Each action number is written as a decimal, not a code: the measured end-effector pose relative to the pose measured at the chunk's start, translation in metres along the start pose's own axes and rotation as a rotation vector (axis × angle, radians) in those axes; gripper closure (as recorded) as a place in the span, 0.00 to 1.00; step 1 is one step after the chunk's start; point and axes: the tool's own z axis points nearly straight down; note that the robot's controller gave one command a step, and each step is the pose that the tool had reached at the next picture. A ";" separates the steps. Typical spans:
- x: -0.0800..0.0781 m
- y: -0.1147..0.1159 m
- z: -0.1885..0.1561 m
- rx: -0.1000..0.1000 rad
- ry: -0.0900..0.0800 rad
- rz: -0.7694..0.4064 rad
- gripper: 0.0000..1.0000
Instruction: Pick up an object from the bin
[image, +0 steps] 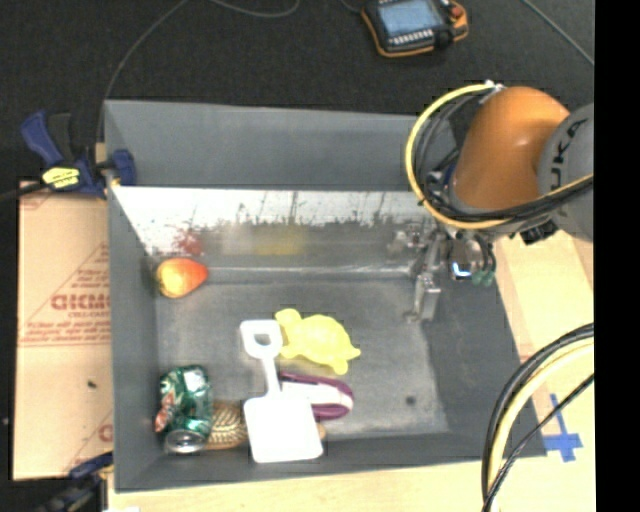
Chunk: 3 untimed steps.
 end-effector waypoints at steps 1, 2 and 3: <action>-0.002 0.000 -0.004 0.001 -0.008 -0.003 0.00; 0.015 0.082 0.110 0.000 -0.006 -0.167 0.00; 0.034 0.078 0.035 0.007 -0.019 -0.179 0.00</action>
Offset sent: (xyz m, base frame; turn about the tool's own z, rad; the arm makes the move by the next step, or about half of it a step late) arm -0.0147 0.0807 -0.1078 -0.1692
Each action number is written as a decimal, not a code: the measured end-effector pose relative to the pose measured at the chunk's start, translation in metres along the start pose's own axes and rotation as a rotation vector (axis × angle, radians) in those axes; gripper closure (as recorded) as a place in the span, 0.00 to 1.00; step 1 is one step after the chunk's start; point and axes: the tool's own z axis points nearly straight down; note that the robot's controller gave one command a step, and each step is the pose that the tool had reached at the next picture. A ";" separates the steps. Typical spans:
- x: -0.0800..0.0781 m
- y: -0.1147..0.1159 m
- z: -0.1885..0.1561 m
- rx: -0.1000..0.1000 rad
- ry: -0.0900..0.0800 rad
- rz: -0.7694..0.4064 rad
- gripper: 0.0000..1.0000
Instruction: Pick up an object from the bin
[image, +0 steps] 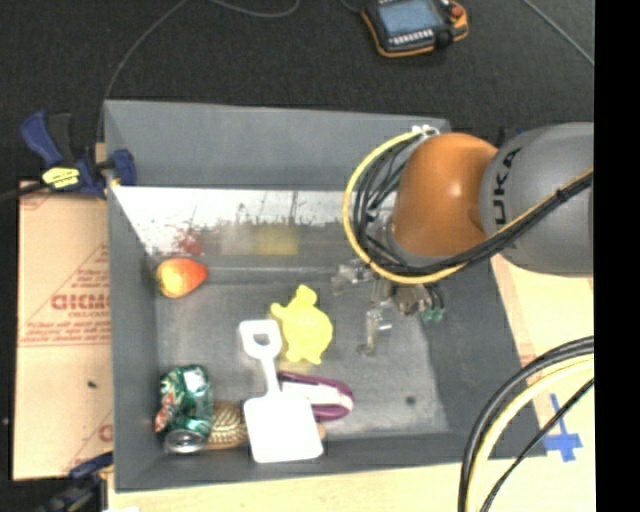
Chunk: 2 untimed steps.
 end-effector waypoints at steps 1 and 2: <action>0.009 0.047 0.042 -0.010 0.016 0.032 0.00; -0.002 0.065 0.068 0.004 -0.007 -0.339 0.00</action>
Offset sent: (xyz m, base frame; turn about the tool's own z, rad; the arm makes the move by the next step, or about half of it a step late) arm -0.0113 0.0648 -0.0729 -0.3403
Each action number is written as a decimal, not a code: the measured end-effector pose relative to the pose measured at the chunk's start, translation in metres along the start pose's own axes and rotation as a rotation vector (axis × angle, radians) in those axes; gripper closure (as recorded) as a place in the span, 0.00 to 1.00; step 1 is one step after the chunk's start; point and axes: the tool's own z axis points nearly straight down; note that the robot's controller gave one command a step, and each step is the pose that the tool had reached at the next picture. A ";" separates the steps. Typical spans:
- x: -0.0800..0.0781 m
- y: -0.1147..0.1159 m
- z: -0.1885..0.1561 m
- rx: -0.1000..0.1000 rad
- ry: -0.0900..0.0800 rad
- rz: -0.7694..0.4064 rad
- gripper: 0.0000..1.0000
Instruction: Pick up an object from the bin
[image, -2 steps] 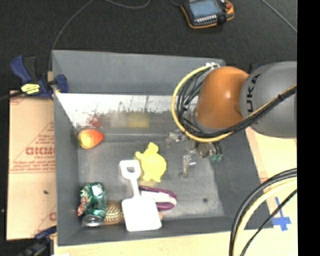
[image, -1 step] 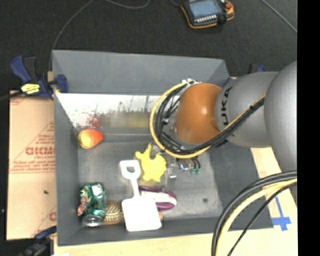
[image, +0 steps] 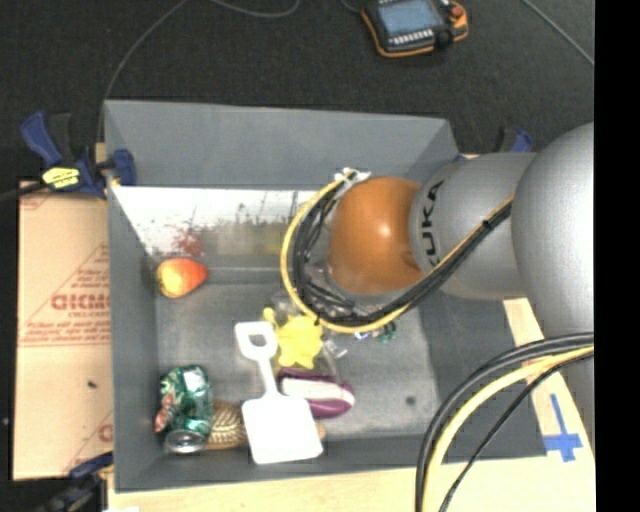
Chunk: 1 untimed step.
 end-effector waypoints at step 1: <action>0.013 -0.010 0.003 -0.013 0.014 0.318 1.00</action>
Offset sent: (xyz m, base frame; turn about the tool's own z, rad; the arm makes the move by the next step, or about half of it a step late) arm 0.0000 0.0000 0.0000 0.0000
